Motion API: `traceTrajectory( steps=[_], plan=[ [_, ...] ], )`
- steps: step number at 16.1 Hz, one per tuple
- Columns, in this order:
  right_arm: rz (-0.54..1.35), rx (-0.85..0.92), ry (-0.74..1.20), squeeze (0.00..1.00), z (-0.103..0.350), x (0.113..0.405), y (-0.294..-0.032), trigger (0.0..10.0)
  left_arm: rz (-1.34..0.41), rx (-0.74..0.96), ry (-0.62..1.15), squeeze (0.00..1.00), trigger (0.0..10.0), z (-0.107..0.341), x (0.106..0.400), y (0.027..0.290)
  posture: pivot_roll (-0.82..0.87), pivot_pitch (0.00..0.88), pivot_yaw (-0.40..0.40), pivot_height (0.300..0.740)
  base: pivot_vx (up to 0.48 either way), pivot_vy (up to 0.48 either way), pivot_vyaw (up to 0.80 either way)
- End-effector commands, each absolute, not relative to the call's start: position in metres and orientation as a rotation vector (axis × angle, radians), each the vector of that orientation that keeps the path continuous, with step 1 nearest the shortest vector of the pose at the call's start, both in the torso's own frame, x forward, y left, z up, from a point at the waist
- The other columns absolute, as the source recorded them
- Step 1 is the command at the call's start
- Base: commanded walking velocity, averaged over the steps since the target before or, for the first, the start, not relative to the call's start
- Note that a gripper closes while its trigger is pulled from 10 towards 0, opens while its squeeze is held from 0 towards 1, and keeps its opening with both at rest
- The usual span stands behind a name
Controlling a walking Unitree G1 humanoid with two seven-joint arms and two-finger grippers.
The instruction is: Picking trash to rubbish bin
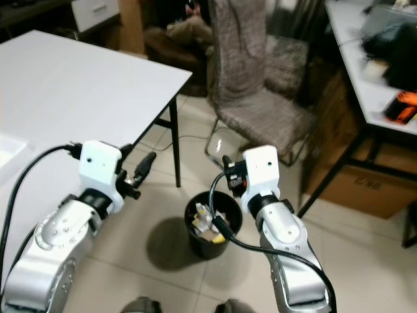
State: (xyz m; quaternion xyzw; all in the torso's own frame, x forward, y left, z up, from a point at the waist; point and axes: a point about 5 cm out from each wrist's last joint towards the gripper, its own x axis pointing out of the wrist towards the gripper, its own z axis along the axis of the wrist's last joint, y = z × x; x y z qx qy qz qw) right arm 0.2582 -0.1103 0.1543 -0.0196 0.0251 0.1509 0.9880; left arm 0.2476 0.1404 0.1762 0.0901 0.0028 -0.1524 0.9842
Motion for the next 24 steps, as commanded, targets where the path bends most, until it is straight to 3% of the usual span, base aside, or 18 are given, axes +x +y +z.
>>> traceTrajectory(
  steps=[1,24],
  plan=[
    [0.293,-0.038,0.053,0.00,0.1551,0.2580,-0.1138,10.0,-0.309,0.177,0.006,0.00,10.0,0.1762,0.2465,0.1386,-0.03,0.081,-0.062,0.740,-0.270,0.000,0.00],
    [0.313,-0.025,0.077,0.00,0.1481,0.2599,-0.1098,10.0,-0.307,0.186,0.001,0.00,10.0,0.1784,0.2503,0.1424,-0.02,0.078,-0.058,0.740,-0.271,0.000,0.00]
  ],
)
